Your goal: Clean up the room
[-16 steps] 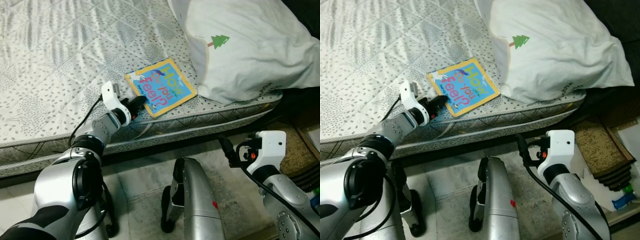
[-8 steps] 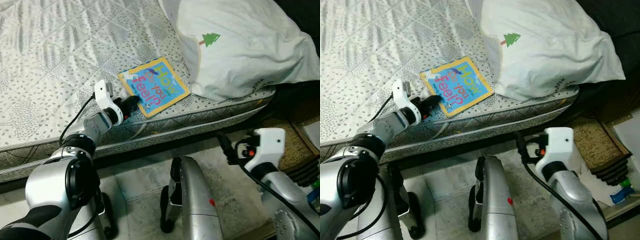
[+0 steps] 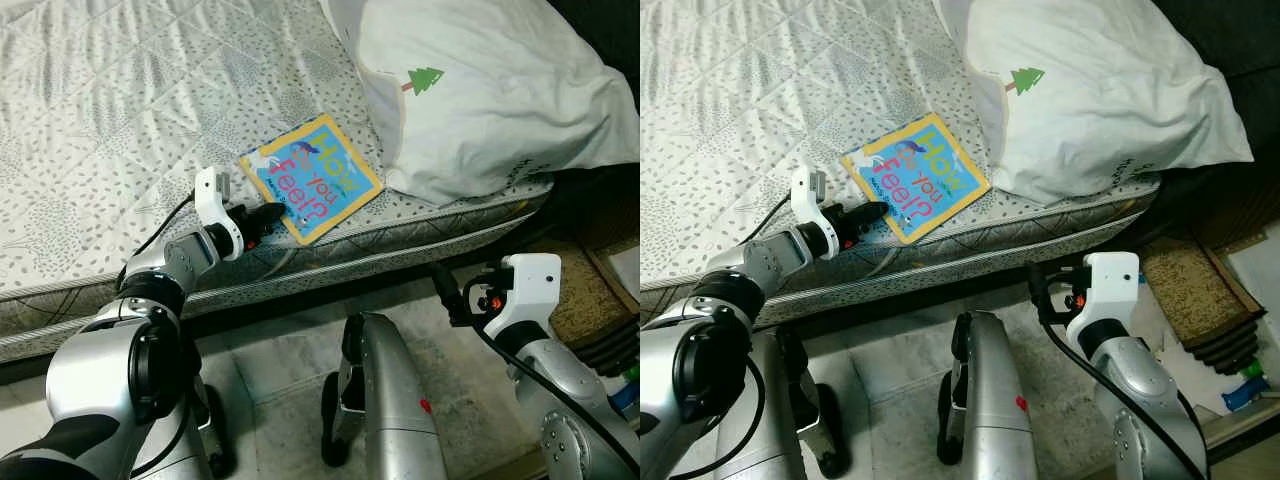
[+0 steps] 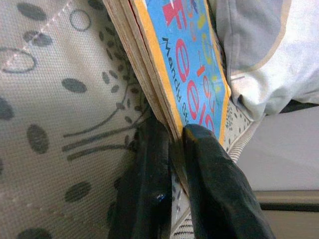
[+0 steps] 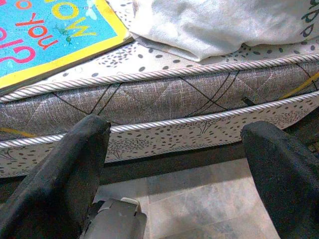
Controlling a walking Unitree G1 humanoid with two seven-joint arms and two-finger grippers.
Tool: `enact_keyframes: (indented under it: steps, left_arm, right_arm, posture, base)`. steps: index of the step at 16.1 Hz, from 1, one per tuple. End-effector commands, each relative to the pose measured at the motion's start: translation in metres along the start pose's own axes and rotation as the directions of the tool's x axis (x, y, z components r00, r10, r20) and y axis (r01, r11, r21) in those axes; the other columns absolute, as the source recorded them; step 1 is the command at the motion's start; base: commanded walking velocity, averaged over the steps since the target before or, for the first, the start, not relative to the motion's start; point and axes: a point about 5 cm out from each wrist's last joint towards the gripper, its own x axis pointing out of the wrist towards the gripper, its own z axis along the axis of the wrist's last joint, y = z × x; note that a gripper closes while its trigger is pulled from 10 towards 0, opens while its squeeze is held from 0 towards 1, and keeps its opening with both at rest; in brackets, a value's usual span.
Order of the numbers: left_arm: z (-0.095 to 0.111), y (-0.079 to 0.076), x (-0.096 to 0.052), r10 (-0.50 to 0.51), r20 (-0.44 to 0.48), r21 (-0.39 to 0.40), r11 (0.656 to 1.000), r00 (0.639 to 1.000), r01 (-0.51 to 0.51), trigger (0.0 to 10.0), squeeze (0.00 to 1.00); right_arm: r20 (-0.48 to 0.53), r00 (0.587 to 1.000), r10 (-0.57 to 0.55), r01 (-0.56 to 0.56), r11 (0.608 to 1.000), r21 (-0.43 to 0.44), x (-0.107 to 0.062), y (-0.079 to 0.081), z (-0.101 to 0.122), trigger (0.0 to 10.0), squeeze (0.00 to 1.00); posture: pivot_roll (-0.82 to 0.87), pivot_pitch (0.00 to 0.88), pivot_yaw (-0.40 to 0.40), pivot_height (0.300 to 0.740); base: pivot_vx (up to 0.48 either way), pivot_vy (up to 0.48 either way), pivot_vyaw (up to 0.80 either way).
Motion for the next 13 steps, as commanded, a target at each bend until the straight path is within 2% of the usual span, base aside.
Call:
enact_keyframes:
  steps: [1,5,8,10,13]
  left_arm:
    - [-0.027,0.007,-0.002,0.029,-0.122,-0.011,0.999,0.992,-0.031,0.0,0.00]
    - [-0.004,-0.003,0.002,-0.036,0.017,-0.103,0.994,0.999,0.038,0.0,0.00]
    - [0.003,-0.010,0.004,-0.084,0.057,-0.137,0.986,0.995,0.092,0.0,0.00]
    - [0.006,-0.018,0.006,-0.154,0.045,-0.132,0.978,0.987,0.159,0.0,0.00]
    - [0.003,-0.025,0.006,-0.245,-0.021,-0.088,0.966,0.969,0.242,0.0,0.00]
  right_arm:
    - [-0.020,1.000,-0.017,0.017,1.000,-0.006,-0.003,-0.004,-0.005,10.0,0.00]
    - [-0.016,1.000,-0.018,0.017,1.000,-0.005,-0.002,-0.004,-0.006,10.0,0.00]
    - [-0.017,1.000,-0.019,0.018,1.000,-0.006,-0.001,-0.004,-0.006,10.0,0.00]
    - [-0.016,1.000,-0.019,0.019,1.000,-0.007,0.000,-0.004,-0.006,10.0,0.00]
    - [-0.014,1.000,-0.019,0.019,1.000,-0.005,0.001,-0.004,-0.007,10.0,0.00]
  posture:
    - [-0.27,0.311,-0.147,0.533]
    - [-0.27,0.311,-0.144,0.533]
    - [-0.27,0.312,-0.147,0.533]
    - [-0.27,0.313,-0.148,0.533]
    - [-0.26,0.312,-0.147,0.533]
  base:
    - [0.000,0.000,0.00]
    - [0.000,0.000,0.00]
    - [0.000,0.000,0.00]
    - [0.000,0.000,0.00]
    - [0.000,0.000,0.00]
